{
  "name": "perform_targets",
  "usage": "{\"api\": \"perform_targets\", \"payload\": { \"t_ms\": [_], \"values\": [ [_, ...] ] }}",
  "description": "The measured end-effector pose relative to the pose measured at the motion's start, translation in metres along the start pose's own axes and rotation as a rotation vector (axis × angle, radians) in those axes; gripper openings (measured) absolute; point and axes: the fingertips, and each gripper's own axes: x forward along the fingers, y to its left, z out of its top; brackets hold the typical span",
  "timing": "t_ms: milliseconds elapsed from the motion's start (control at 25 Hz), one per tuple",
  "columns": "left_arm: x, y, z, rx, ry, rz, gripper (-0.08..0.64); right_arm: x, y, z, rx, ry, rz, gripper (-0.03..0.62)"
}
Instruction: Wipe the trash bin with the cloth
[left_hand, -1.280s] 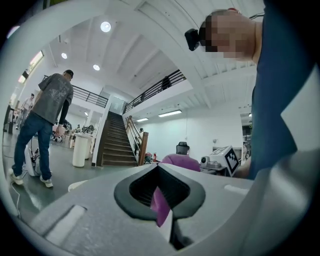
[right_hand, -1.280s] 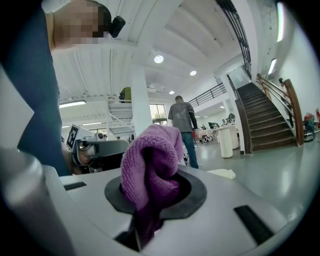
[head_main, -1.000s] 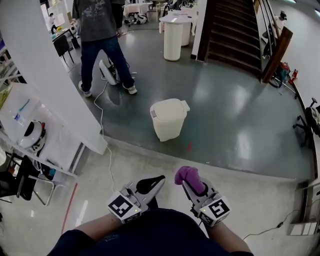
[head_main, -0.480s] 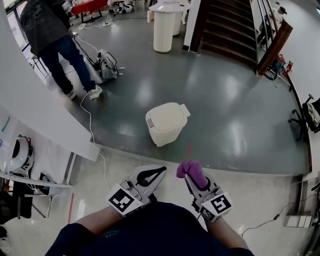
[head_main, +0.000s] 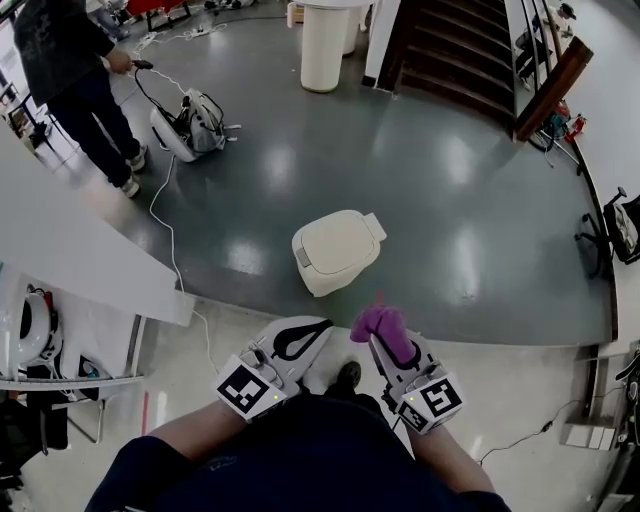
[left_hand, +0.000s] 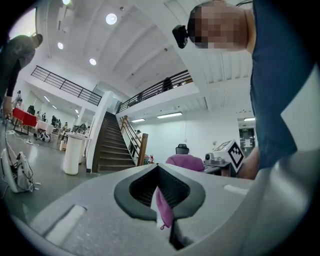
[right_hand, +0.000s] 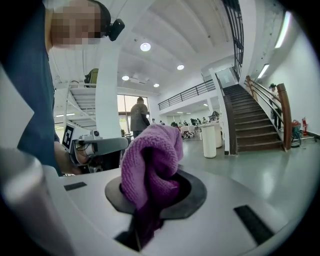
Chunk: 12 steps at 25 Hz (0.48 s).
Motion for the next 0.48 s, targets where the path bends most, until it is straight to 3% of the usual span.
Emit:
{"api": "perform_targets", "payload": {
  "t_ms": [480],
  "values": [
    [0.059,0.040,-0.009,-0.003,0.015,0.094,-0.003,0.043,-0.078,-0.006,-0.007,0.057,0.075,0.074]
  ]
}}
